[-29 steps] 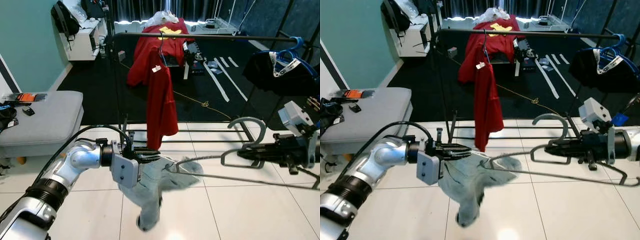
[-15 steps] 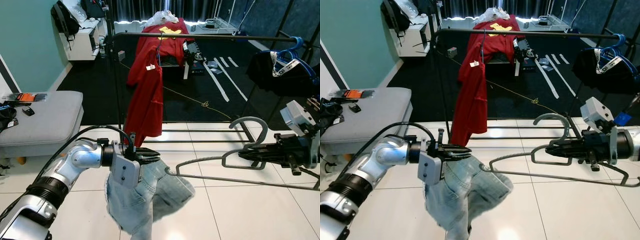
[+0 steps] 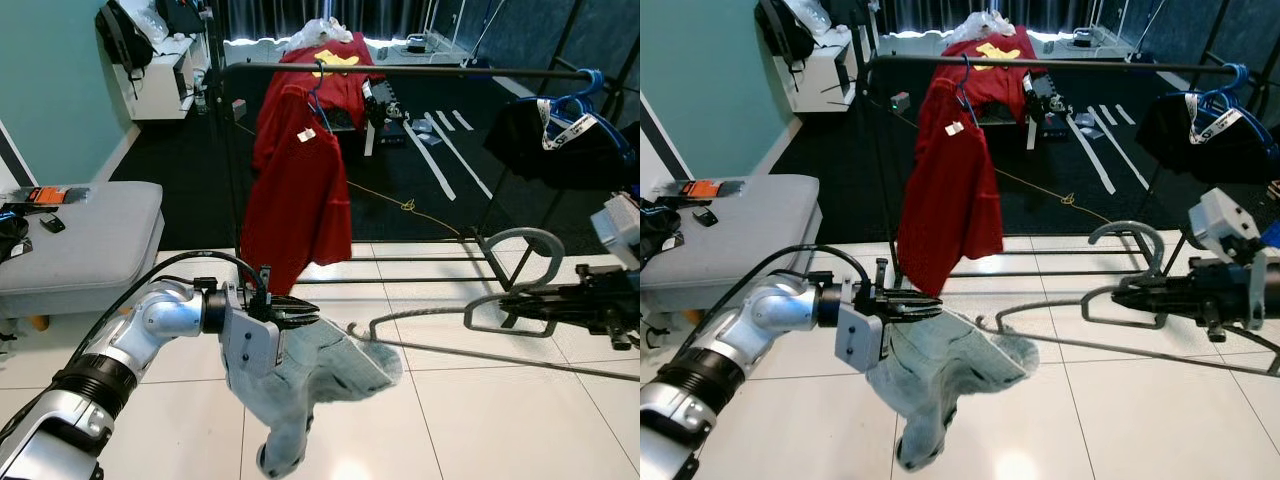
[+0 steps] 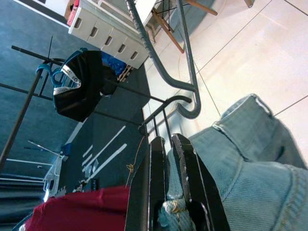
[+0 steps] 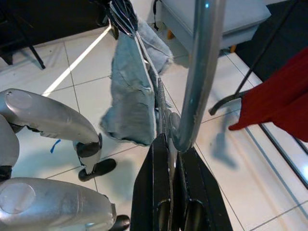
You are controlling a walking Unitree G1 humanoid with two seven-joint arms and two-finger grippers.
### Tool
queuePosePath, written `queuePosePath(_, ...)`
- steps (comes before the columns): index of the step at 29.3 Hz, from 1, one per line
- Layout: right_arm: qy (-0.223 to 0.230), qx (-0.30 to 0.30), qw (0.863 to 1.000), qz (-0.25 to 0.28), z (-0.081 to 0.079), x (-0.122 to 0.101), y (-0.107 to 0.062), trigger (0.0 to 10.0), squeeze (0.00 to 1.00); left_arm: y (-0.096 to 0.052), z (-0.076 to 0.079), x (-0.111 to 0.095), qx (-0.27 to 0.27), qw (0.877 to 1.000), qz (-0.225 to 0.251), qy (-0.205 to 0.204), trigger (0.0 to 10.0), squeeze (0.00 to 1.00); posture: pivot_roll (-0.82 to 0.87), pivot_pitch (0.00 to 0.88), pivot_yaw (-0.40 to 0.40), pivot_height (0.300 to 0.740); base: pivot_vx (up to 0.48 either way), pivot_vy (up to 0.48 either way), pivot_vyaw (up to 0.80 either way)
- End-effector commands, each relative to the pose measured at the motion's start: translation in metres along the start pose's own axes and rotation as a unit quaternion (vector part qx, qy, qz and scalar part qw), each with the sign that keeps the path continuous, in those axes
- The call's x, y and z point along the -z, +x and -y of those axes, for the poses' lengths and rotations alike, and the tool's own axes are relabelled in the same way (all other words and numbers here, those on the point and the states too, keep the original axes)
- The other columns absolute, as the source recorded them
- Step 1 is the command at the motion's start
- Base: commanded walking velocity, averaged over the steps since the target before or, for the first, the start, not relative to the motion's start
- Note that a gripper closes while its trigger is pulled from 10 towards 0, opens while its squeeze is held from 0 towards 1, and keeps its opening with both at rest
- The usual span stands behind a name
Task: Hang hanger
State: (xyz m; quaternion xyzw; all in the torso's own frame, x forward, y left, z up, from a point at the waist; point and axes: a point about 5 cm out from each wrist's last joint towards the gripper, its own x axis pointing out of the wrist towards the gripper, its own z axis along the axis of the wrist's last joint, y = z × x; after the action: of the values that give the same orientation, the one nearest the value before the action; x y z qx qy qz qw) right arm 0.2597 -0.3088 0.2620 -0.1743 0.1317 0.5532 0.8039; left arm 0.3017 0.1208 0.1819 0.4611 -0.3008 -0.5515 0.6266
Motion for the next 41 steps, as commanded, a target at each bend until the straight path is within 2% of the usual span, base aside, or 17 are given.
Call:
queuePosePath(1, -0.01, 0.007, 1.0, -0.007, 0.001, -0.004, -0.005, 10.0, 0.0, -0.001, 0.0, 0.0, 0.002, 1.0, 0.003, 0.002, 10.0, 0.0, -0.02, 0.079, 0.009, 0.74, 0.0, 0.0, 0.0)
queuePosePath(7, -0.001, 0.005, 1.0, -0.012, 0.0, -0.004, -0.01, 10.0, 0.0, -0.001, -0.002, -0.002, -0.007, 1.0, 0.006, 0.005, 10.0, 0.0, -0.03, 0.08, 0.011, 0.74, 0.0, 0.0, 0.0)
queuePosePath(11, 0.022, -0.008, 0.999, -0.028, -0.007, 0.008, -0.006, 10.0, 0.0, 0.002, -0.012, -0.011, -0.028, 0.999, 0.031, 0.021, 10.0, 0.0, -0.02, 0.082, 0.009, 0.74, 0.0, 0.0, 0.0)
queuePosePath(22, 0.024, 0.002, 0.999, -0.039, -0.007, 0.018, -0.004, 10.0, 0.0, 0.009, -0.023, -0.03, -0.046, 0.995, 0.071, 0.043, 10.0, 0.0, -0.02, 0.082, 0.011, 0.74, 0.0, 0.0, 0.0)
queuePosePath(28, 0.019, 0.0, 0.999, -0.031, -0.007, 0.018, -0.001, 10.0, 0.0, 0.011, -0.026, -0.032, -0.05, 0.995, 0.077, 0.042, 10.0, 0.0, -0.02, 0.079, 0.011, 0.74, 0.0, 0.0, 0.0)
queuePosePath(31, 0.016, -0.005, 1.0, -0.026, -0.006, 0.018, 0.004, 10.0, 0.0, 0.011, -0.027, -0.032, -0.059, 0.995, 0.076, 0.032, 10.0, 0.0, -0.02, 0.078, 0.012, 0.74, 0.0, 0.0, 0.0)
queuePosePath(35, 0.014, -0.033, 0.999, 0.008, -0.007, 0.016, 0.027, 10.0, 0.0, 0.012, -0.028, -0.034, -0.065, 0.995, 0.077, 0.022, 10.0, 0.0, -0.02, 0.077, 0.013, 0.74, 0.0, 0.0, 0.0)
queuePosePath(37, 0.014, -0.037, 0.999, 0.012, -0.007, 0.015, 0.03, 10.0, 0.0, 0.013, -0.028, -0.034, -0.066, 0.995, 0.077, 0.021, 10.0, 0.0, -0.02, 0.077, 0.013, 0.74, 0.0, 0.0, 0.0)
queuePosePath(38, 0.013, -0.057, 0.998, 0.02, -0.008, 0.014, 0.042, 10.0, 0.0, 0.013, -0.027, -0.035, -0.069, 0.994, 0.077, 0.017, 10.0, 0.0, -0.02, 0.077, 0.009, 0.74, 0.0, 0.0, 0.0)
queuePosePath(41, 0.01, -0.065, 0.997, 0.027, -0.008, 0.013, 0.049, 10.0, 0.0, 0.013, -0.028, -0.036, -0.074, 0.994, 0.078, 0.015, 10.0, 0.0, -0.02, 0.075, 0.007, 0.74, 0.0, 0.0, 0.0)
